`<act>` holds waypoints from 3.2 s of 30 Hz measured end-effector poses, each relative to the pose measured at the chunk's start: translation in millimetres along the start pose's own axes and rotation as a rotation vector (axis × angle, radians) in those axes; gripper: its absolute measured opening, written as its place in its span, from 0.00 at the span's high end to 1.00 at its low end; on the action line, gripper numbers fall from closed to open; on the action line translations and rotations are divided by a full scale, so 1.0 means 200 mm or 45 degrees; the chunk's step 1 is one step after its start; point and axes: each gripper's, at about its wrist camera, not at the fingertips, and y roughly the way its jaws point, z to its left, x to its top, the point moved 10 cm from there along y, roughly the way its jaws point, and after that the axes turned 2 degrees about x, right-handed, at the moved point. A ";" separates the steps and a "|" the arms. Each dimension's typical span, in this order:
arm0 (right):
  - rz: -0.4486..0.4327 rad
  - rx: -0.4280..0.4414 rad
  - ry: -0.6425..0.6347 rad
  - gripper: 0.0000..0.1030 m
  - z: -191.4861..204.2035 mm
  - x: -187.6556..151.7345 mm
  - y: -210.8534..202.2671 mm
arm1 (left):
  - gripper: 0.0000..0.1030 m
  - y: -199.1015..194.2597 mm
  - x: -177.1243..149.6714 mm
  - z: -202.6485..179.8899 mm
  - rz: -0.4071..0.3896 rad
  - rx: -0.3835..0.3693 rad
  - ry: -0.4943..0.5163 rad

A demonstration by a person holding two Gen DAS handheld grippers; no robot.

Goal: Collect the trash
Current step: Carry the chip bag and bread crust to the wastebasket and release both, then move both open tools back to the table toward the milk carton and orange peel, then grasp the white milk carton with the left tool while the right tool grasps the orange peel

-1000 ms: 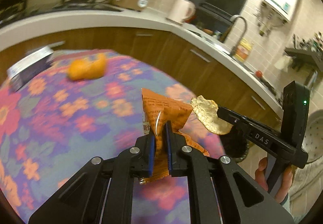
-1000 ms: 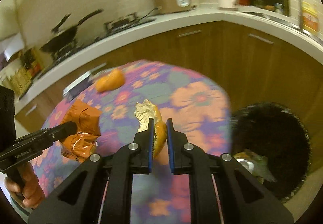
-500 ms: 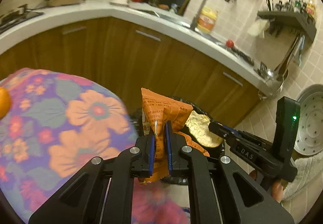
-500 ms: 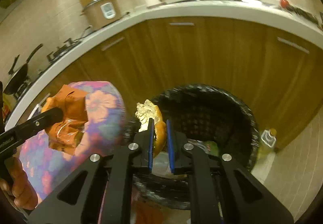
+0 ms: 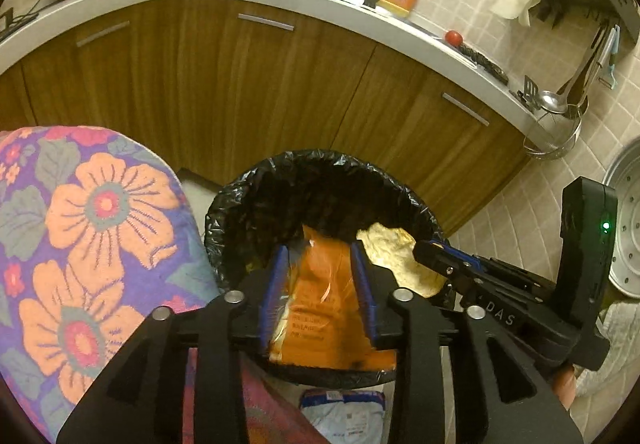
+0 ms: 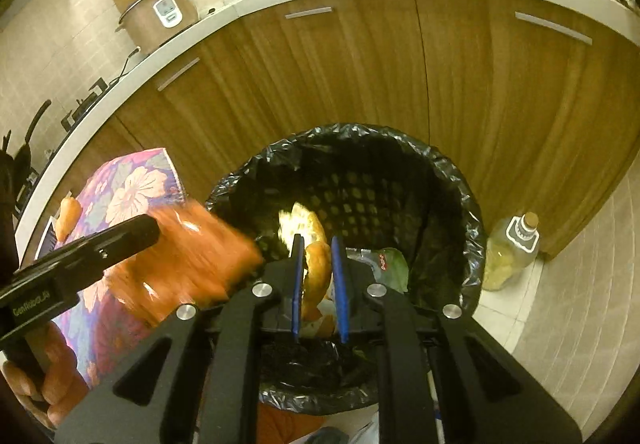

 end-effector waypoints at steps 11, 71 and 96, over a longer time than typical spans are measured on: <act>-0.025 0.039 -0.007 0.74 0.05 0.02 -0.07 | 0.43 -0.18 0.00 0.01 -0.082 -0.032 -0.016; 0.149 0.330 -0.736 0.30 2.44 -0.12 0.85 | 0.16 -1.32 -0.40 2.42 -0.307 0.629 -0.528; 0.174 0.378 -0.871 0.76 2.53 -0.22 0.82 | 0.44 -1.16 -0.33 2.34 -0.167 0.781 -0.294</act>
